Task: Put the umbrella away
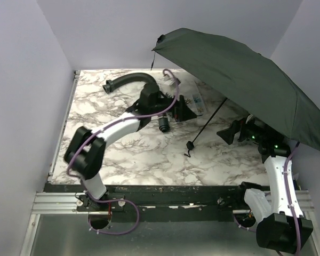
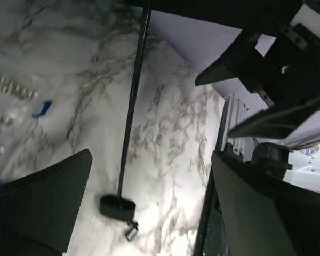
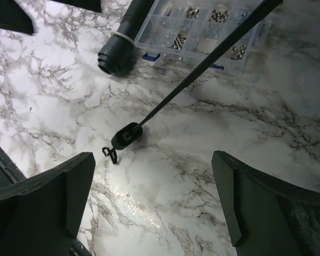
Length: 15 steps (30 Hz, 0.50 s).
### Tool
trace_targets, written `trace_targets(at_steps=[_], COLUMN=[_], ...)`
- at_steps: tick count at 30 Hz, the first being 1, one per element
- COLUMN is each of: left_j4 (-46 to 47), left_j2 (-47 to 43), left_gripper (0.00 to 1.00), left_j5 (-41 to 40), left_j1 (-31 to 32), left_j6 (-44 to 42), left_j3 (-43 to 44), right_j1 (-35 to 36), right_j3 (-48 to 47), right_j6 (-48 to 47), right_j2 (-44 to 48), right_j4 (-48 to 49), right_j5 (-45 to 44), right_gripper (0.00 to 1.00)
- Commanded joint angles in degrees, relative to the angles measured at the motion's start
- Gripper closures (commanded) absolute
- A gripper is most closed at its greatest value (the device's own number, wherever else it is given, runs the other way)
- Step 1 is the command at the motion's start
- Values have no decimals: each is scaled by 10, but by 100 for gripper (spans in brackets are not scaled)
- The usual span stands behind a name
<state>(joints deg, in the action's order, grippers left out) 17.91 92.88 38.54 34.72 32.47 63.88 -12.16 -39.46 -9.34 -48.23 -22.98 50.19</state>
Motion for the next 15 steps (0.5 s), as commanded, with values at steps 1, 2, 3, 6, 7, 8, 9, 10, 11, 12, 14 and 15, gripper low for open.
trace_targets(at_steps=[1, 2, 3, 6, 7, 8, 9, 10, 11, 12, 14, 15], left_j4=[25, 25, 25, 12, 12, 28, 49, 76, 98, 120, 145, 152], left_j2=[128, 159, 187, 259, 286, 310, 335, 355, 379, 397, 436, 450], left_gripper=[3, 4, 4, 5, 7, 8, 10, 12, 15, 17, 22, 24], left_j5=[72, 91, 102, 115, 118, 125, 129, 132, 138, 142, 148, 151], left_j1=[14, 18, 24, 41, 45, 49, 51, 52, 54, 56, 62, 65], left_j6=[-6, -1, 4, 13, 21, 35, 60, 81, 106, 127, 166, 178], left_j3=[149, 185, 212, 300, 323, 348, 367, 386, 406, 424, 468, 491], right_j1=[-15, -21, -24, -35, -38, -42, -46, -50, -53, -55, -59, -60], right_j3=[0, -1, -2, -4, -4, -4, -4, -5, -6, -7, -7, -8], right_j6=[21, 21, 19, 12, 9, 8, 6, 5, 2, 2, 0, 0], right_j2=[-7, -12, -16, -27, -28, -29, -31, -32, -33, -35, -39, -40], right_j4=[32, 31, 29, 25, 24, 24, 23, 21, 18, 18, 17, 17], right_j5=[20, 36, 51, 74, 76, 80, 83, 87, 92, 94, 99, 102], right_gripper=[0, 0, 0, 0, 0, 0, 0, 0, 0, 0, 0, 0])
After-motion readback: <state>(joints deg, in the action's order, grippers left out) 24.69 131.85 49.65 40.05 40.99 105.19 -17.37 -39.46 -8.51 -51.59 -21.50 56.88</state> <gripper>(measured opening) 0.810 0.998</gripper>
